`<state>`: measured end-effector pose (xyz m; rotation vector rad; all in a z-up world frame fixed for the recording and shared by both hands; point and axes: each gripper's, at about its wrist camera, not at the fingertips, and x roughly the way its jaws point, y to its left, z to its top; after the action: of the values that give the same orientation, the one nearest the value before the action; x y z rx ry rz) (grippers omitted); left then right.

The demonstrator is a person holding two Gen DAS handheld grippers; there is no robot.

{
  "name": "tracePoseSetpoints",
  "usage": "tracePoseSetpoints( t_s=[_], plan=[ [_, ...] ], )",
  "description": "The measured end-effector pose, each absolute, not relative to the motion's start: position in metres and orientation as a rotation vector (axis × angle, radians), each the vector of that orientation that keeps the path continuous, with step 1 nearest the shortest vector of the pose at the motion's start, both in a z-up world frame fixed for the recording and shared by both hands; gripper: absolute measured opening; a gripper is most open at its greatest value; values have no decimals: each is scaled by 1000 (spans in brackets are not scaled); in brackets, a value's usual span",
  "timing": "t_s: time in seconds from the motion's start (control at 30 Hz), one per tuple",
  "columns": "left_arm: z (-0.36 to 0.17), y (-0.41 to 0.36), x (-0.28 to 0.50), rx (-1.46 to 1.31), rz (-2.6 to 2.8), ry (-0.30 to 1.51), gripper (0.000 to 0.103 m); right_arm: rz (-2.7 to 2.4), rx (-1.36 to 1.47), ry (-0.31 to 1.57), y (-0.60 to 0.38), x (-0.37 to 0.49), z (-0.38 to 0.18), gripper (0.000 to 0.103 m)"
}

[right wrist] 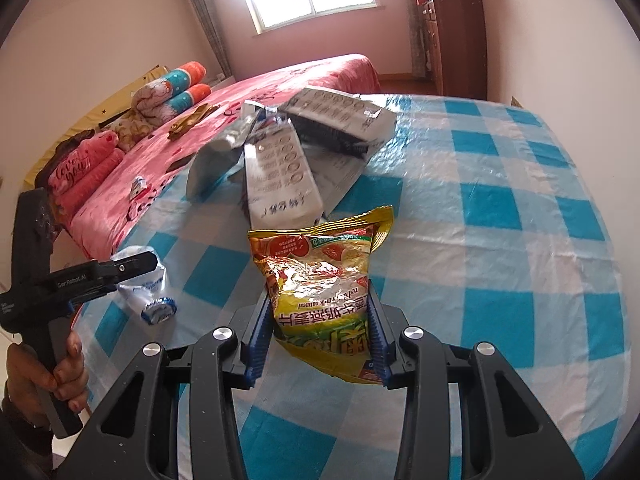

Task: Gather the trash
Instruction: 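Carry the yogurt bottle in the left tool to the orange bucket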

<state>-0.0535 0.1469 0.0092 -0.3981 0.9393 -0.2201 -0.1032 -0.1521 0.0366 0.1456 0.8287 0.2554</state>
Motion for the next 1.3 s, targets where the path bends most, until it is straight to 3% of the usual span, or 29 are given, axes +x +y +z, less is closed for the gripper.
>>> tracePoseSetpoints(
  t_s=[0.1,0.5,0.87,1.3],
  plan=[
    [9,148,-59,-423,-218,939,47,259,146,833,-149,-106,36,43],
    [23,157,-89,-482,-247,862,17,303,131,827,-130,-117,41,43],
    [41,208,-114,-549,-207,774,16,436,136,840,-82,-117,55,43],
    [57,336,-172,-554,94,657,17,816,-20,890,77,-118,70,43]
  ],
)
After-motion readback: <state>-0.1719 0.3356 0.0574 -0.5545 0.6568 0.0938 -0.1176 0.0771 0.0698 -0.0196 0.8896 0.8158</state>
